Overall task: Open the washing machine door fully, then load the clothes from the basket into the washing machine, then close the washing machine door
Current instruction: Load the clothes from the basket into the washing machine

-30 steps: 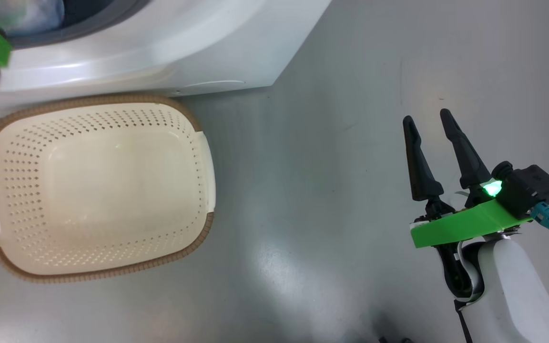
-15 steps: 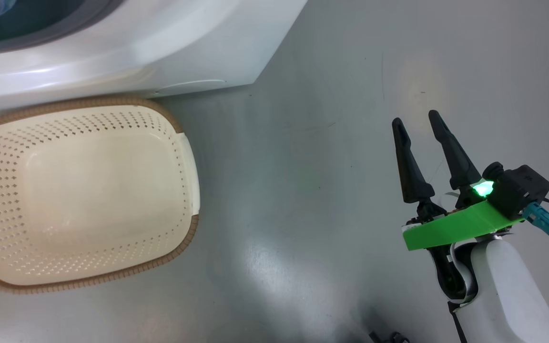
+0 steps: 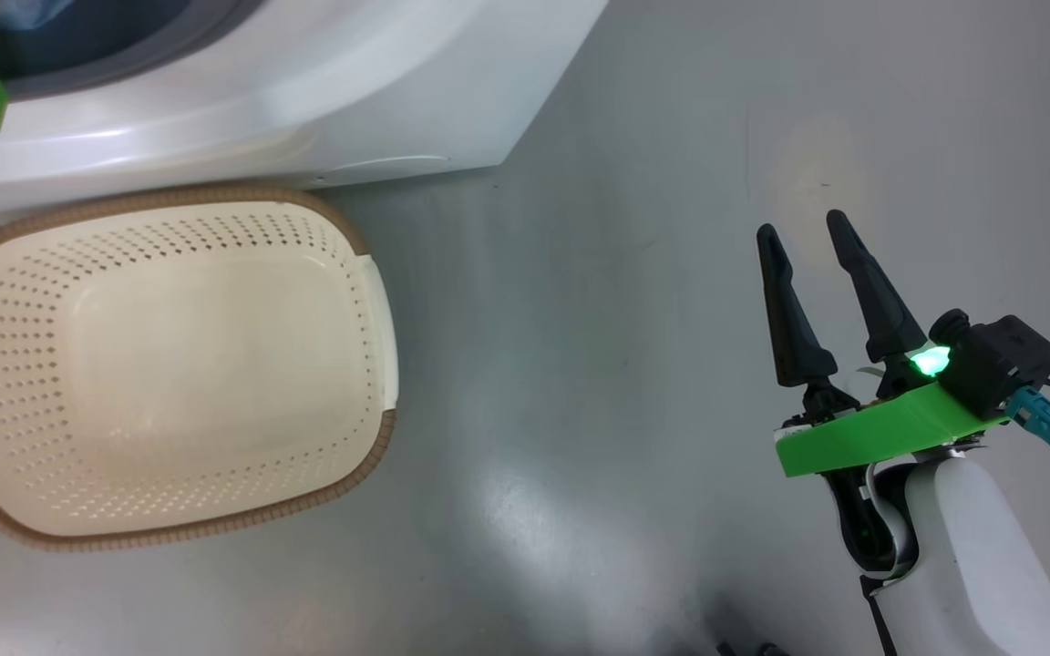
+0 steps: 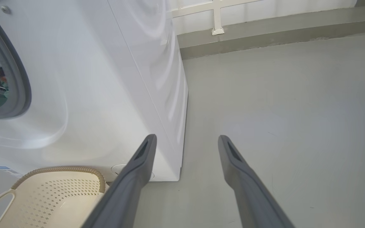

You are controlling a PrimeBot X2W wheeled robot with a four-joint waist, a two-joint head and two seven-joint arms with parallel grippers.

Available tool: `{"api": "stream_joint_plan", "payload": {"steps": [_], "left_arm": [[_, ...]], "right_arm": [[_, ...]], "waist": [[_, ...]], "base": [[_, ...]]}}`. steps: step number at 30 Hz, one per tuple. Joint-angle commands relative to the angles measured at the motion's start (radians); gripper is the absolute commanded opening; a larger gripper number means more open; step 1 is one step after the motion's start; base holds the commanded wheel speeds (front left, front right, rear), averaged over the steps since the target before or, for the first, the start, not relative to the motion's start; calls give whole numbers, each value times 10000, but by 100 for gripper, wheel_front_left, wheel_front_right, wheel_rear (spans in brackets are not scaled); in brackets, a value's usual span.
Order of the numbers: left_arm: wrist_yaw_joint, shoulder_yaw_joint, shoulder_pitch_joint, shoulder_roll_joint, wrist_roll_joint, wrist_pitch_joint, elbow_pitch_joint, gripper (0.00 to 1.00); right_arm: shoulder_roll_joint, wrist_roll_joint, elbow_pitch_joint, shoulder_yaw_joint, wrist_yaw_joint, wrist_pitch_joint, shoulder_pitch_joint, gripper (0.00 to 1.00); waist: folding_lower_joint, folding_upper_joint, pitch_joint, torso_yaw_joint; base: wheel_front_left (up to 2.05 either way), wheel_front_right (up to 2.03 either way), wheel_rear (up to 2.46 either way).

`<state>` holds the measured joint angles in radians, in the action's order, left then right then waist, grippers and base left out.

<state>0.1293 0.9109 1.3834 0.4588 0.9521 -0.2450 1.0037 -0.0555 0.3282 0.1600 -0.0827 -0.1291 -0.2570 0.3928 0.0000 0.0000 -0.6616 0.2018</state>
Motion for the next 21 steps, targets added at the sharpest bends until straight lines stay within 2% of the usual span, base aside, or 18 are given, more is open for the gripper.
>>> {"api": "stream_joint_plan", "payload": {"steps": [1, 15, 21], "left_arm": [[14, -66, 306, 398, 146, 6, -76, 100], [14, 397, -216, 206, 1100, -157, -380, 100], [14, -906, -1109, 183, 482, -165, -1106, 100]], "right_arm": [[53, 28, -174, -158, -16, -48, -110, 100], [53, -232, -111, 76, -16, -48, -166, 100], [53, -407, -42, 259, -16, -48, -336, 100]], "waist": [[0, 0, 57, -91], [0, 0, 418, -562], [0, 0, 837, -780]], "base": [[0, 0, 0], [0, 0, 0], [0, 0, 0]]}}
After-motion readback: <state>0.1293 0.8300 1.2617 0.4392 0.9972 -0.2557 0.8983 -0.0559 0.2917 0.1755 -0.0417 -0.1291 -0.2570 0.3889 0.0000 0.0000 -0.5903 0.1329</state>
